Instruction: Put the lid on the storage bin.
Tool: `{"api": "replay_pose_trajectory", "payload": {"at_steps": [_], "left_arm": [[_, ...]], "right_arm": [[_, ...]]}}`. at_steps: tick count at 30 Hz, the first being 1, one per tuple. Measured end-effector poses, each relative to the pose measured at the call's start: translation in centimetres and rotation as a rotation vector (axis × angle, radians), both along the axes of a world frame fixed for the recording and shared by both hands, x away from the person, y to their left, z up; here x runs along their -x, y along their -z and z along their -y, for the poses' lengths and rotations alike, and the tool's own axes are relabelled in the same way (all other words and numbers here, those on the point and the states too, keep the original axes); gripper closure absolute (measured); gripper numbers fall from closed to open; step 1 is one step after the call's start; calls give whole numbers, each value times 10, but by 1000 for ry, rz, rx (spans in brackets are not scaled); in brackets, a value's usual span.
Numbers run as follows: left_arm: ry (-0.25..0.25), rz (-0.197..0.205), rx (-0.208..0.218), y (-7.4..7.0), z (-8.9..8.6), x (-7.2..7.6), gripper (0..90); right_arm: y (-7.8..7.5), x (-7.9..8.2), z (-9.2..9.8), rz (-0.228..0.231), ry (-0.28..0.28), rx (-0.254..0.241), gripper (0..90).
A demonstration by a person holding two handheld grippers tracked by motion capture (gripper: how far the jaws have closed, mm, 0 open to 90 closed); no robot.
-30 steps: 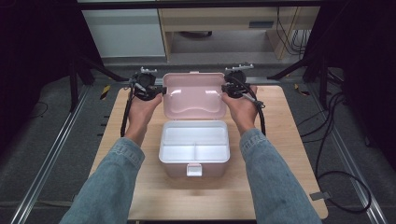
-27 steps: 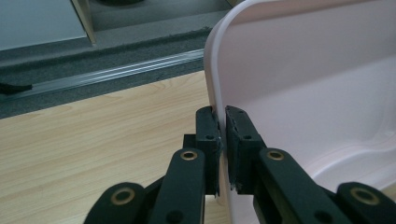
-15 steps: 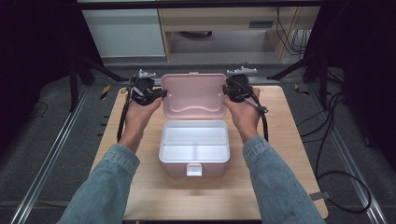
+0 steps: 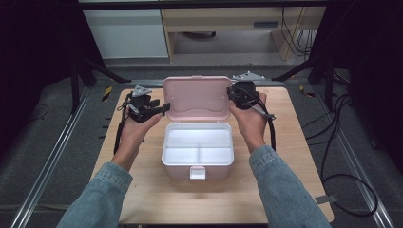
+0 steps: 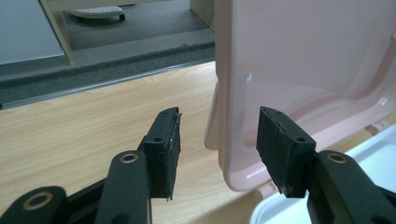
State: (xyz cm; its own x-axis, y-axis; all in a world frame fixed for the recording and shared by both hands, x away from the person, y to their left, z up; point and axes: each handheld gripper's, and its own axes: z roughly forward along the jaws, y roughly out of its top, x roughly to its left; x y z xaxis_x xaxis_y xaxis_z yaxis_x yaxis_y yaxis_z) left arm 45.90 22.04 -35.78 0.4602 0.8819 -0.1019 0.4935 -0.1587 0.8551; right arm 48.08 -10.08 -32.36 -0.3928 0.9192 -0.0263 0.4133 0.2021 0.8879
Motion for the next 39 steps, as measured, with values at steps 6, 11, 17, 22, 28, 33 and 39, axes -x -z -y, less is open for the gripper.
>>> {"api": "replay_pose_trajectory", "payload": {"at_steps": [6,11,17,22,28,33,39], "left_arm": [[11,5,19,7,-1,5,482],[19,-2,24,13,0,7,480],[23,5,51,19,-5,15,480],[21,9,66,23,-12,22,474],[9,5,77,31,-23,30,471],[1,9,92,37,-31,36,471],[-2,5,105,40,-39,41,470]], "right_arm": [[0,11,3,31,-23,-7,844],[1,19,5,60,-33,-4,842],[1,32,10,80,-57,-29,837],[5,45,15,107,-90,-46,828],[11,58,21,121,-128,-79,811],[15,66,26,125,-167,-102,796],[23,71,32,119,-196,-129,799]]}}
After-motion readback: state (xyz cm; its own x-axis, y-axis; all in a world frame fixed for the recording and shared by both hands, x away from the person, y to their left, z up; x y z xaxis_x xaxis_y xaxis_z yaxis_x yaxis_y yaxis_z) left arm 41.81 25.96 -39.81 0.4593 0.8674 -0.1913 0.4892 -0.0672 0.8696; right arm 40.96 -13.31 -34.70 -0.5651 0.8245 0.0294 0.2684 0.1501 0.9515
